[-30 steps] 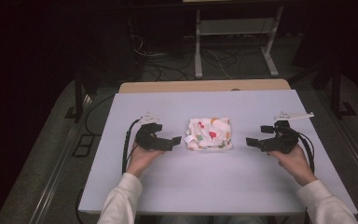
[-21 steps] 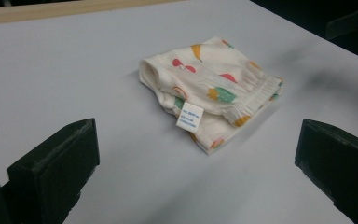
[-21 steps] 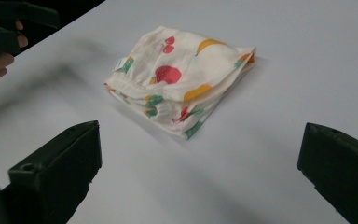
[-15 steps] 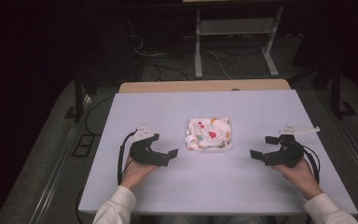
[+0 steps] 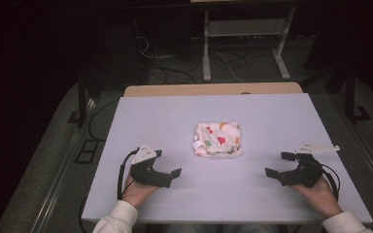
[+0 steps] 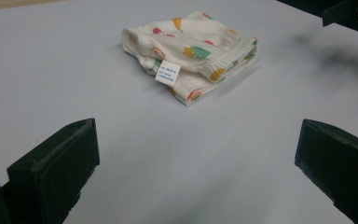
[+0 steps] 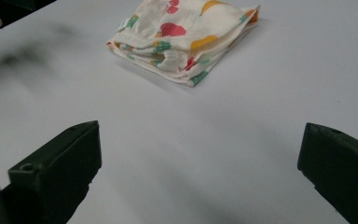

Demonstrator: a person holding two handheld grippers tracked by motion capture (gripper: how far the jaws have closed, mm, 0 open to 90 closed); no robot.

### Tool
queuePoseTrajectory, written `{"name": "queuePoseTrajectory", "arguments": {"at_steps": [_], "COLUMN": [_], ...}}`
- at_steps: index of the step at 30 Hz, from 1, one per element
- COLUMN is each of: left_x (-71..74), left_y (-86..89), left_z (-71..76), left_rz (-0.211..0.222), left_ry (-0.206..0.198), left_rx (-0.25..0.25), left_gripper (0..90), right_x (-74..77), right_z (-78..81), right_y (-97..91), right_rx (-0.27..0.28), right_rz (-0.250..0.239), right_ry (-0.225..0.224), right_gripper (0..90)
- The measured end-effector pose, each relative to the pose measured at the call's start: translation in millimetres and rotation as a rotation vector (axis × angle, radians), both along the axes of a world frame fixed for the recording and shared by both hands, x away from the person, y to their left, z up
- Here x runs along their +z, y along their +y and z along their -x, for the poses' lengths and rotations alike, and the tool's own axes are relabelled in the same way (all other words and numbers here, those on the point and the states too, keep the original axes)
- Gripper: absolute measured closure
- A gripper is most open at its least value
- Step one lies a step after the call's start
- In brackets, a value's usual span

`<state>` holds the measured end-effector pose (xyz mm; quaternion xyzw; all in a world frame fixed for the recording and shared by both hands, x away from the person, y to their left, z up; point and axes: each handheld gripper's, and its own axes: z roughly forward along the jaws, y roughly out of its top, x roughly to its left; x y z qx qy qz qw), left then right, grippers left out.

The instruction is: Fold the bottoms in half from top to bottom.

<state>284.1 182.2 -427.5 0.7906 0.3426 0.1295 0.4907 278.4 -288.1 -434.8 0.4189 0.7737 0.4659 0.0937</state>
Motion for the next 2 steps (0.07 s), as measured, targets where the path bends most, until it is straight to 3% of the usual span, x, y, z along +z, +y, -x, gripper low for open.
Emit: {"name": "queuePoseTrajectory", "arguments": {"at_steps": [2], "left_x": [-2.6], "left_y": [-0.7], "left_z": [0.3], "left_rz": [-0.007], "left_ry": [0.001], "left_rx": [-0.004], "left_gripper": [0.0], "right_x": [-2.3], "right_z": [1.9], "right_y": [-1.5], "right_rx": [-0.003], "right_rz": [0.004], "right_ry": [0.003], "right_gripper": [0.0]}}
